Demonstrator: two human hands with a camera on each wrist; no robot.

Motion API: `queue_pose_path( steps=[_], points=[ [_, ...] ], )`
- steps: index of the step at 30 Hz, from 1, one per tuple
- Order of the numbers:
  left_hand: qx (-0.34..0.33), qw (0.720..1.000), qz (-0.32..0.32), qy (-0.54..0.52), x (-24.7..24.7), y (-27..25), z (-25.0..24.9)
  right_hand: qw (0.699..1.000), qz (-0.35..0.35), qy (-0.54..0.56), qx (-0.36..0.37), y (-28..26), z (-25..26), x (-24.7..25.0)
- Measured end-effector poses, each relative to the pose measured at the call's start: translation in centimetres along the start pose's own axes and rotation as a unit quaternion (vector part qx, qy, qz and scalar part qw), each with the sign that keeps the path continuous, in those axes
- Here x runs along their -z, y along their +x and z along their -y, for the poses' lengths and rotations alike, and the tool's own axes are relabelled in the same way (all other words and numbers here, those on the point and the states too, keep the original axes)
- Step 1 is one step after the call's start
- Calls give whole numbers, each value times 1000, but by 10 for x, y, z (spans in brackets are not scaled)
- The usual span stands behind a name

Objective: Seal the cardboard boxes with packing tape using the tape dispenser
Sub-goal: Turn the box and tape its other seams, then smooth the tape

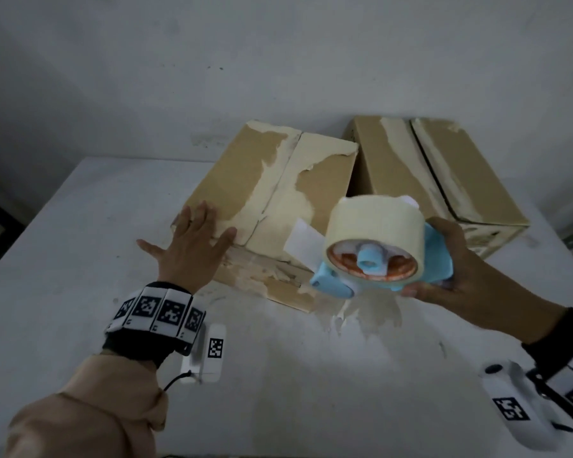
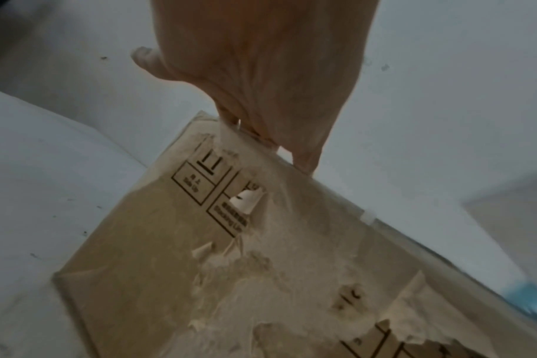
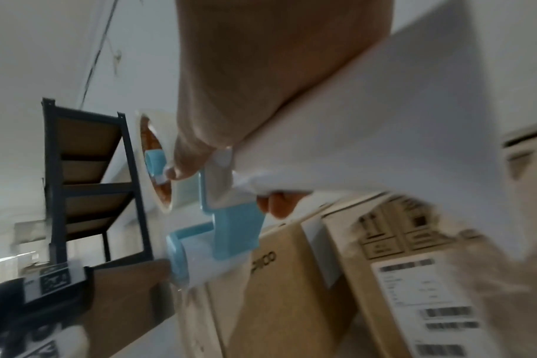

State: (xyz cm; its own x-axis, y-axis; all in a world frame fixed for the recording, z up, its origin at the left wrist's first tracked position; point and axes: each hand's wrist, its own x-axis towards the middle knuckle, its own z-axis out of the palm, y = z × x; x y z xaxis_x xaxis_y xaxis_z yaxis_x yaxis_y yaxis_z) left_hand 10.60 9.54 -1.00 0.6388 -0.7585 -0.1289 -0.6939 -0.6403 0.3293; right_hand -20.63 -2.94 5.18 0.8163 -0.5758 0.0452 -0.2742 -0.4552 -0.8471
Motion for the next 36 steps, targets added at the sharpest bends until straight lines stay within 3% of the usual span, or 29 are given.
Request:
queue_pose_path(
  steps=[14,19,27,30,36],
  points=[
    [-4,999,-9,37,-1,-4,0,999,-28,-9,-24,-15,-32,-7],
    [0,999,1,37,0,-4,-3,997,-37,-22,-66,-33,-60,-10],
    [4,999,0,43,-2,-7,-6,972,-189,73,-124,-73,-103,-31],
    [-1,999,6,51,-2,-7,-5,970,-197,-22,-140,-70,-114,-47],
    [-24,997,24,65,-2,-5,0,948,-140,-285,-29,-59,-141,-78]
  ],
)
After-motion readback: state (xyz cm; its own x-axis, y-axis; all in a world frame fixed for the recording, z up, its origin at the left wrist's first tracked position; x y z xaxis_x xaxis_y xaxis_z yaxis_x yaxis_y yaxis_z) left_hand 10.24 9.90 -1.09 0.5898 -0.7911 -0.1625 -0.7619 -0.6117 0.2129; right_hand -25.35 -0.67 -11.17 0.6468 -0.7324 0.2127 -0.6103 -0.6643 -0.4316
